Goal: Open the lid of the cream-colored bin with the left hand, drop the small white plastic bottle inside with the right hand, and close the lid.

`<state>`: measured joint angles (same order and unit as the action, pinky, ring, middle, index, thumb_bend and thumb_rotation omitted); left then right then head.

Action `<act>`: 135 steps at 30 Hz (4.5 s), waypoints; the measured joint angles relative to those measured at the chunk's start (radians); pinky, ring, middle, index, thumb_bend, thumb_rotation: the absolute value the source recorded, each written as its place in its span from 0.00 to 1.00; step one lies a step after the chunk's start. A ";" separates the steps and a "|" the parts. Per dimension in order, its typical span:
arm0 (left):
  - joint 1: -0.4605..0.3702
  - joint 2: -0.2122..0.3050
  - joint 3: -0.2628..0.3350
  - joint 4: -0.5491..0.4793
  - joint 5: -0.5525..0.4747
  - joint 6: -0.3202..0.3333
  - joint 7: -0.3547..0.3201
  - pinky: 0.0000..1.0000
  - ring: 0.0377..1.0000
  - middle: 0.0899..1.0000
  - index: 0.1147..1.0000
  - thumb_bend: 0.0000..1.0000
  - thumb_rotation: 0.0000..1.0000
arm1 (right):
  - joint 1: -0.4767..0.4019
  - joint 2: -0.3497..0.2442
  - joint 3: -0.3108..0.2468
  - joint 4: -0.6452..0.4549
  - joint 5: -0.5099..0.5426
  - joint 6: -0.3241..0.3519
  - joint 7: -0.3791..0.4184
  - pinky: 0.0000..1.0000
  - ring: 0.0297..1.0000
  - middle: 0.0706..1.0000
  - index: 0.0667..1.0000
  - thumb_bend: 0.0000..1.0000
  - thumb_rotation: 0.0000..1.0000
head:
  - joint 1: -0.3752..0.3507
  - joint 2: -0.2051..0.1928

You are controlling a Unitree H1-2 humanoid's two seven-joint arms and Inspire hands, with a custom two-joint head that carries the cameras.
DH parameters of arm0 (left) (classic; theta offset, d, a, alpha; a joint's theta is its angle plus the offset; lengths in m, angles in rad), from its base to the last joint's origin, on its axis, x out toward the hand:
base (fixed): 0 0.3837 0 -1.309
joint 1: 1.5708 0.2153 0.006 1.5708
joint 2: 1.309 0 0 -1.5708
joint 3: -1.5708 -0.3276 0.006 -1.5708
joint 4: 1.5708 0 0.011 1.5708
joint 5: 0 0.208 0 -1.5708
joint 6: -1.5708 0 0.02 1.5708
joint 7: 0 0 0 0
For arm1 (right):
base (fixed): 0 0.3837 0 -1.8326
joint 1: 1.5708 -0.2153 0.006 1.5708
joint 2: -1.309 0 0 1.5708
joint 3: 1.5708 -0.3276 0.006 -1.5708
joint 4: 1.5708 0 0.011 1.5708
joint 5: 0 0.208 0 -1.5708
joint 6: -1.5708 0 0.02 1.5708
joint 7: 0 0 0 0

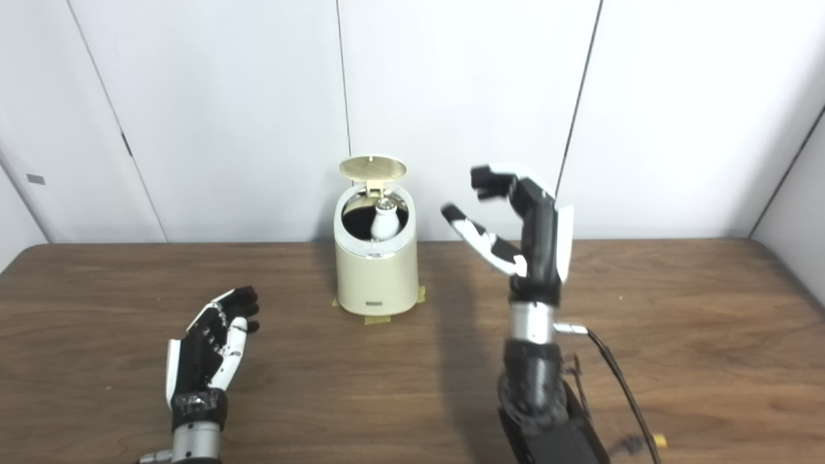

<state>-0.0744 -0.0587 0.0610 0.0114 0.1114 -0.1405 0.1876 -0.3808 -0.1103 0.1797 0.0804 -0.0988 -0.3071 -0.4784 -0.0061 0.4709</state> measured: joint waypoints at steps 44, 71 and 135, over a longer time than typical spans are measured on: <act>0.074 0.122 -0.024 -0.185 0.008 0.097 -0.105 0.75 0.80 0.79 0.79 0.45 0.69 | 0.222 0.091 -0.175 -0.026 -0.053 0.096 0.252 0.63 0.69 0.71 0.72 0.28 0.57 | -0.034 0.015; -0.489 0.194 -0.185 -0.374 0.394 0.517 -0.277 0.80 0.86 0.85 0.81 0.78 0.99 | 0.220 0.122 -0.185 -0.022 -0.066 0.099 0.257 0.65 0.70 0.70 0.72 0.29 0.55 | -0.038 0.018; -0.622 0.135 -0.416 -0.014 0.929 0.597 -0.547 1.00 0.91 0.79 0.76 0.97 0.86 | 0.221 0.134 -0.164 0.012 -0.064 0.097 0.303 0.65 0.70 0.70 0.70 0.29 0.42 | -0.038 -0.012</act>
<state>-0.6965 0.0759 -0.3551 -0.0024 1.0402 0.4563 -0.3593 -0.1597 0.0236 0.0160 0.0926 -0.1628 -0.2100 -0.1759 -0.0445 0.4587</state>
